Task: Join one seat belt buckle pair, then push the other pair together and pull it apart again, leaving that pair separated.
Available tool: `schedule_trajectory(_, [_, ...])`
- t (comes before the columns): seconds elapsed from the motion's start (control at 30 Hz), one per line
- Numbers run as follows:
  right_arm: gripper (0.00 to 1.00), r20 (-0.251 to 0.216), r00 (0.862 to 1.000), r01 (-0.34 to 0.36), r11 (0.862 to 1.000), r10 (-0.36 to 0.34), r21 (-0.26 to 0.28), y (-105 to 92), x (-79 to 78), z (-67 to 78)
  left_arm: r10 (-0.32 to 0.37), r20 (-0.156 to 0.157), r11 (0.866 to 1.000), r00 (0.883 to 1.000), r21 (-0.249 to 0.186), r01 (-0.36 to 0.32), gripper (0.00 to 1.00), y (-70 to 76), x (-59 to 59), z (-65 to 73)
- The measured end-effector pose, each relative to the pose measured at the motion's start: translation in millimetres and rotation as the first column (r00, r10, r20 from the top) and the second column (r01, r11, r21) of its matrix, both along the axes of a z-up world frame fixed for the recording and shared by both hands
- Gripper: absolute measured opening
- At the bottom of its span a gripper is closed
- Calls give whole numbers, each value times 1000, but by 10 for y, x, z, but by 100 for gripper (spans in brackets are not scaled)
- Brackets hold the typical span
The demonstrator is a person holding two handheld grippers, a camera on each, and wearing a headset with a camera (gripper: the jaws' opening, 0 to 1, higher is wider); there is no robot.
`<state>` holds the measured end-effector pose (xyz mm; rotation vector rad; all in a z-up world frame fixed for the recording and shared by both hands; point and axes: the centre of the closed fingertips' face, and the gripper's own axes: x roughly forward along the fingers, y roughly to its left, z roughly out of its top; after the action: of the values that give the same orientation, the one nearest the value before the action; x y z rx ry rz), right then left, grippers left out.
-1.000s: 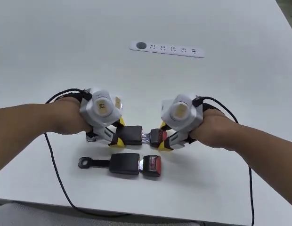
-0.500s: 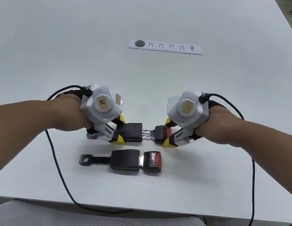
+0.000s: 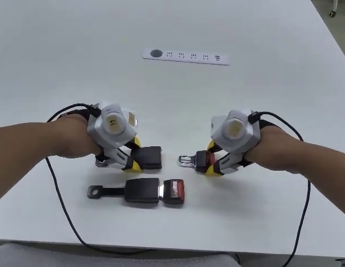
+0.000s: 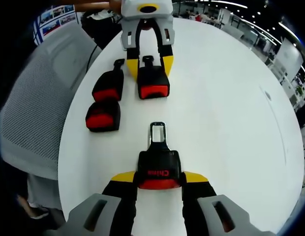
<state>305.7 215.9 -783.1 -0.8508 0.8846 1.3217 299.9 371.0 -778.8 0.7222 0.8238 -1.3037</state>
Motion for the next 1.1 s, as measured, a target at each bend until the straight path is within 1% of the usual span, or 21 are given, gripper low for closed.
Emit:
schedule_trajectory(0.07, [32, -5, 1000, 5, 1000, -6, -3, -55, 7, -11, 4, -1, 1000, 1000, -5, -4, 32, 1, 1, 1])
schedule_trajectory(0.13, [32, -10, 1000, 8, 1000, -8, -7, -99, -11, -23, 5, -2, 1000, 1000, -7, -5, 32, 19, 25, -29])
schedule_trajectory(0.17, [32, -10, 1000, 4, 1000, -4, -11, -121, -33, -9, 5, -2, 1000, 1000, -8, -5, 32, -8, -14, 16])
schedule_trajectory(0.2, [32, -10, 1000, 3, 1000, -3, -12, -133, -45, 10, 5, -2, 1000, 1000, -9, -5, 32, -14, -22, 25])
schedule_trajectory(0.27, [32, -11, 1000, 4, 1000, -4, -15, -166, -36, 6, 4, -2, 1000, 1000, -9, -4, 32, 7, 4, -8])
schedule_trajectory(0.4, [32, -9, 1000, 11, 1000, -11, -21, -209, -43, -27, 6, -1, 1000, 1000, -8, -6, 32, -15, -22, 24])
schedule_trajectory(0.43, [32, -6, 1000, 14, 1000, -14, -20, -210, -38, -27, 8, -1, 1000, 1000, -8, -8, 32, 7, 9, -12])
schedule_trajectory(0.47, [32, -5, 1000, 17, 1000, -17, -19, -201, -32, 6, 10, -2, 1000, 1000, -7, -10, 32, 10, 11, -15])
schedule_trajectory(0.5, [32, -4, 1000, 18, 1000, -18, -19, -200, -31, 8, 9, 0, 1000, 1000, -7, -9, 33, 9, 6, -11])
schedule_trajectory(0.6, [33, -2, 1000, 26, 999, -26, -18, -198, -39, 29, 7, 4, 1000, 1000, -9, -7, 33, 59, 62, -83])
schedule_trajectory(0.63, [34, 0, 1000, 31, 999, -31, -18, -205, -25, 22, 5, 7, 1000, 1000, -7, -5, 33, 32, 30, -39])
schedule_trajectory(0.67, [37, 23, 999, 42, 999, -42, -20, -220, 26, 19, 4, 8, 1000, 1000, -5, -4, 33, 26, 24, -31])
schedule_trajectory(0.7, [39, 27, 999, 48, 999, -47, -21, -216, 39, 13, 3, 10, 1000, 1000, -1, -3, 33, 48, 50, -68])
schedule_trajectory(0.73, [40, 25, 998, 50, 999, -50, -20, -212, 41, 9, 1, 12, 1000, 1000, 1, -1, 33, 46, 51, -65])
schedule_trajectory(0.77, [39, 16, 999, 49, 999, -49, -20, -209, 19, 11, 2, 13, 1000, 1000, 4, -2, 33, 30, 34, -33])
schedule_trajectory(0.83, [38, 18, 999, 49, 999, -48, -21, -206, 6, 18, 5, 14, 1000, 1000, 10, -5, 33, 43, 45, -60])
schedule_trajectory(0.87, [37, 19, 999, 50, 999, -50, -22, -225, 40, -33, -4, 26, 1000, 1000, 14, 3, 34, 24, 30, -30])
schedule_trajectory(0.9, [37, 19, 999, 50, 998, -50, -22, -225, 37, -35, -15, 38, 1000, 999, 18, 15, 34, 0, 10, -2])
schedule_trajectory(0.93, [37, 20, 998, 52, 998, -51, -23, -220, 25, -15, -9, 33, 1000, 999, 20, 8, 34, -16, -19, 24])
schedule_trajectory(1.0, [37, 29, 998, 54, 998, -53, -24, -208, 13, 0, -1, 31, 1000, 1000, 23, 0, 33, -14, -23, 31])
schedule_trajectory(1.1, [39, 47, 997, 63, 998, -61, -26, -216, 34, -3, 16, 25, 1000, 1000, 26, -16, 34, 14, 23, -11])
